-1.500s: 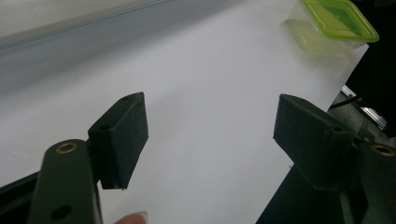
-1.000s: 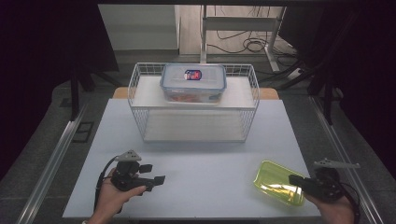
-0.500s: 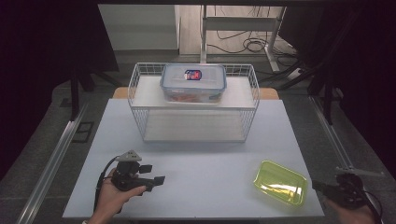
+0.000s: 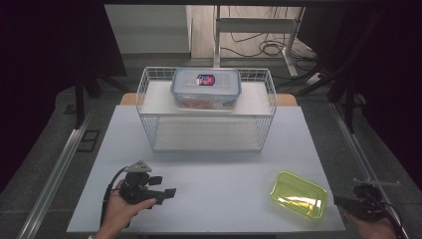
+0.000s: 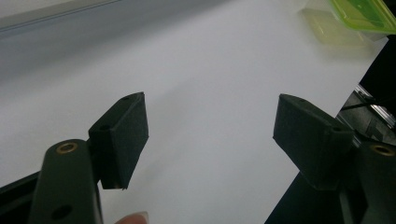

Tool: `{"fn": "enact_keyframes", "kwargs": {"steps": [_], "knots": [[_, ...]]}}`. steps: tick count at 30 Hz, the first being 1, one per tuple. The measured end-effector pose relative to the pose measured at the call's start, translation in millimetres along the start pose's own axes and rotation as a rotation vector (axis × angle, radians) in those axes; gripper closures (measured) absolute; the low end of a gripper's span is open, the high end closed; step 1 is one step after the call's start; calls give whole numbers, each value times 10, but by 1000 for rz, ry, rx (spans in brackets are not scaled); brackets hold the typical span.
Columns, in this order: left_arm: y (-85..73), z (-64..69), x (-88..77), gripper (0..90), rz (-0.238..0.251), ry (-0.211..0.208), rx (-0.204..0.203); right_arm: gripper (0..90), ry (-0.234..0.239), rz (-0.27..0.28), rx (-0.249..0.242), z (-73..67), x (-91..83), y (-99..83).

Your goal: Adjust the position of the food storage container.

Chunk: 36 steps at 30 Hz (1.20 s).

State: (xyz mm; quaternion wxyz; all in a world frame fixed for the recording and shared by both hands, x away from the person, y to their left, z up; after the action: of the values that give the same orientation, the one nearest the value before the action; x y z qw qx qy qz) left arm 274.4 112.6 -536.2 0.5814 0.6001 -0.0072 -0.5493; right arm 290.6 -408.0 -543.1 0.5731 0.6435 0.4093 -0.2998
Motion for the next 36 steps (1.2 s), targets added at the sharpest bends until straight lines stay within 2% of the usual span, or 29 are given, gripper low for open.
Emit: {"fn": "enact_keyframes", "kwargs": {"steps": [3, 4, 7, 12, 22, 30, 36], "knots": [[-1, -2, -5, 258, 1, 0, -1, 889, 7, -8, -2, -24, 21, -3], [-1, -5, -10, 258, 2, 1, -2, 889, 33, -10, -2, -79, 33, -1], [1, -20, -21, 258, 6, 3, -5, 889, 21, -20, -17, -110, 53, 3], [-5, -22, -14, 258, 2, 3, -3, 889, 20, -40, -14, -105, 114, -19], [-2, -32, -14, 258, 2, 4, -6, 889, 17, -27, -30, -195, 155, 49], [-10, -47, -17, 257, 1, 6, -11, 890, 30, -26, -64, -378, 244, 125], [-13, -48, -7, 258, -2, 5, -15, 890, 53, -18, -100, -615, 318, 207]]}}
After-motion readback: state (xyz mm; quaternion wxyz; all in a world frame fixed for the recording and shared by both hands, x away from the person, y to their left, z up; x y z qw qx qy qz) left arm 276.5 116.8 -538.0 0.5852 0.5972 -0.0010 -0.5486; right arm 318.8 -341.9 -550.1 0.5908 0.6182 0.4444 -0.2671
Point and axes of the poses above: each handheld gripper's, and its own axes: x roughly forward along the jaws, y roughly out of its top, z roughly to its right, the point moved 10 cm from there along x, roughly forward along the jaws, and after that the axes turned 6 degrees about x, right-handed, at the moved point
